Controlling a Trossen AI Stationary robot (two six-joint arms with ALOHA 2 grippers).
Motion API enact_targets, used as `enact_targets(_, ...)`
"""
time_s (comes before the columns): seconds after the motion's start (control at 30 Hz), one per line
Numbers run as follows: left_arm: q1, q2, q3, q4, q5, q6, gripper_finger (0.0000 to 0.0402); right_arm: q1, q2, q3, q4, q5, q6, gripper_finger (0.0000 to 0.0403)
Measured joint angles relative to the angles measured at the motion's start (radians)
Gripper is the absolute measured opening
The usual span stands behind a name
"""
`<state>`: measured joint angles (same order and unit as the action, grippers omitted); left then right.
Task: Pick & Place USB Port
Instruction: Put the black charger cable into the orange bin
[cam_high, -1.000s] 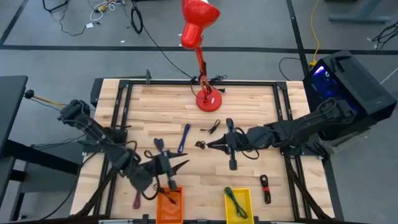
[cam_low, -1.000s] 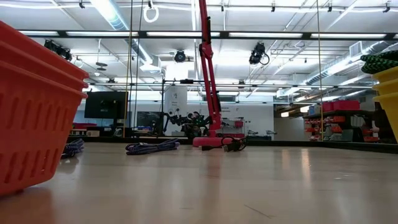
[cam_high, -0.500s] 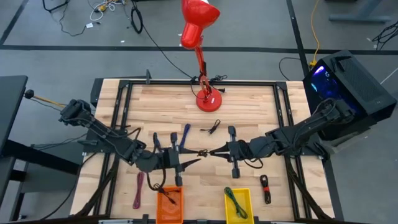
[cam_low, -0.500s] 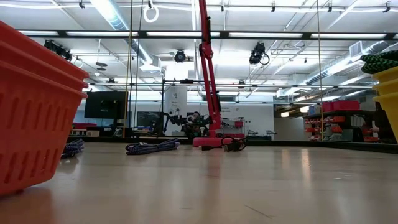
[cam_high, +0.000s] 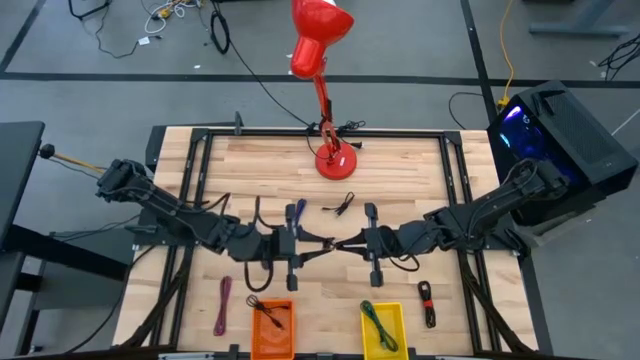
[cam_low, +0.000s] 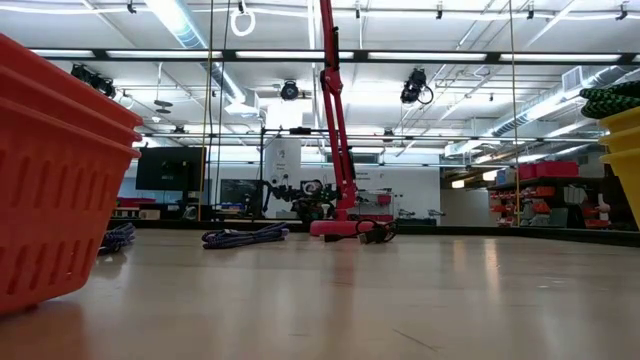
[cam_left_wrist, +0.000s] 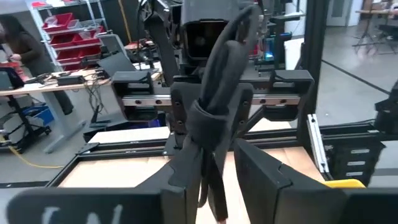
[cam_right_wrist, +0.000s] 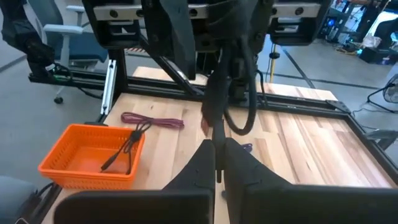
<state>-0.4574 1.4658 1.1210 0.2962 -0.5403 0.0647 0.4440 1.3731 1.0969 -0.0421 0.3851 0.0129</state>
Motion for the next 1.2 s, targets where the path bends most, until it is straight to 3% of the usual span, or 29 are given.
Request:
enact_targets(0.17, 0.006, 0.0, 0.0, 0.0, 0.025, 0.0, 0.0015, 0.001, 0.0, 0.0, -0.001, -0.002, -0.002, 0.0004)
enact_targets(0.33, 0.004, 0.0, 0.0, -0.019, -0.013, -0.009, 0.0009, 0.0, 0.0, 0.0, -0.006, 0.008, -0.002, 0.0008)
enact_targets(0.7, -0.131, 0.0, 0.0, -0.222, -0.22, -0.145, 0.0009, -0.002, -0.025, 0.0, -0.113, 0.157, 0.01, 0.0081)
enact_targets(0.83, -0.21, 0.0, 0.0, -0.3, -0.284, -0.253, 0.0009, -0.003, -0.055, 0.0, -0.155, 0.163, 0.016, 0.0084)
enact_targets(1.07, -0.373, 0.0, 0.0, -0.43, -0.367, -0.553, 0.0009, -0.003, -0.13, 0.0, -0.328, 0.298, 0.11, 0.0074)
enact_targets(1.2, -0.454, 0.0, 0.0, -0.498, -0.371, -0.771, 0.0009, -0.003, -0.167, 0.0, -0.406, 0.322, 0.151, 0.0068)
